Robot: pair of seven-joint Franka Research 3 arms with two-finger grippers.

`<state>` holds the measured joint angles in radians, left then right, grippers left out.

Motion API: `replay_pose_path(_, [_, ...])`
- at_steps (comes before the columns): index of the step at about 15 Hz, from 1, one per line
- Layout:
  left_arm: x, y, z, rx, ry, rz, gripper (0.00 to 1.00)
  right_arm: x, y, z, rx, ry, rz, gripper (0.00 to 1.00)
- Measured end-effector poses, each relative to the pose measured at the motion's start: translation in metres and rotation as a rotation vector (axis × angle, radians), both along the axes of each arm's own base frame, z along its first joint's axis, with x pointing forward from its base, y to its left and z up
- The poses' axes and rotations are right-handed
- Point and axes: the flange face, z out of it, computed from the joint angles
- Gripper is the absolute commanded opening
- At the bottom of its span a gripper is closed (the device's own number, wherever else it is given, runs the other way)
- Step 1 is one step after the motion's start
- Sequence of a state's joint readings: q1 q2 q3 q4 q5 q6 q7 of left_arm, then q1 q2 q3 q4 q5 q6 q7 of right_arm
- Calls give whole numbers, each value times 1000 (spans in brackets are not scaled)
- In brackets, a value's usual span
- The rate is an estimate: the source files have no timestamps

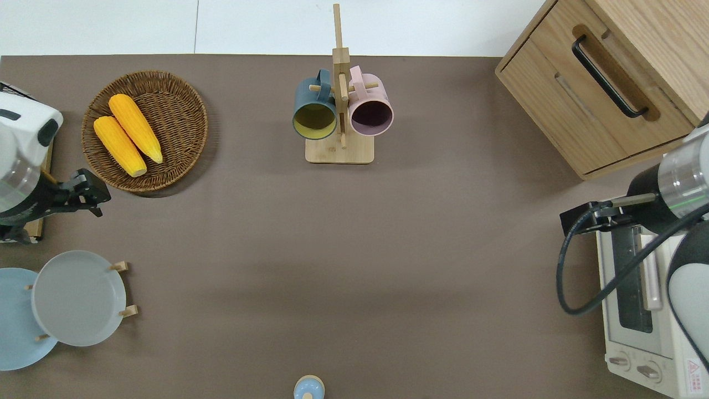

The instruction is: Pick gray plate from table and place it on lower plate rack with left arm

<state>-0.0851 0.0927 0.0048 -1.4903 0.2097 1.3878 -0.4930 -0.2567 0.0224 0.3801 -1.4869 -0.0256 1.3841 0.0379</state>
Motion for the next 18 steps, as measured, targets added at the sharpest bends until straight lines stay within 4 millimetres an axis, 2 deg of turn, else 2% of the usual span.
replay_pose_path(5, [-9,34,34,-98,-4,-243,1000,0,0,0,0,0,0,983])
replay_pose_path(11, [-14,21,41,-230,13,-492,1000,0,0,0,0,0,0,983])
replay_pose_path(18, [-14,25,44,-317,-17,-491,1000,0,0,0,0,0,0,983])
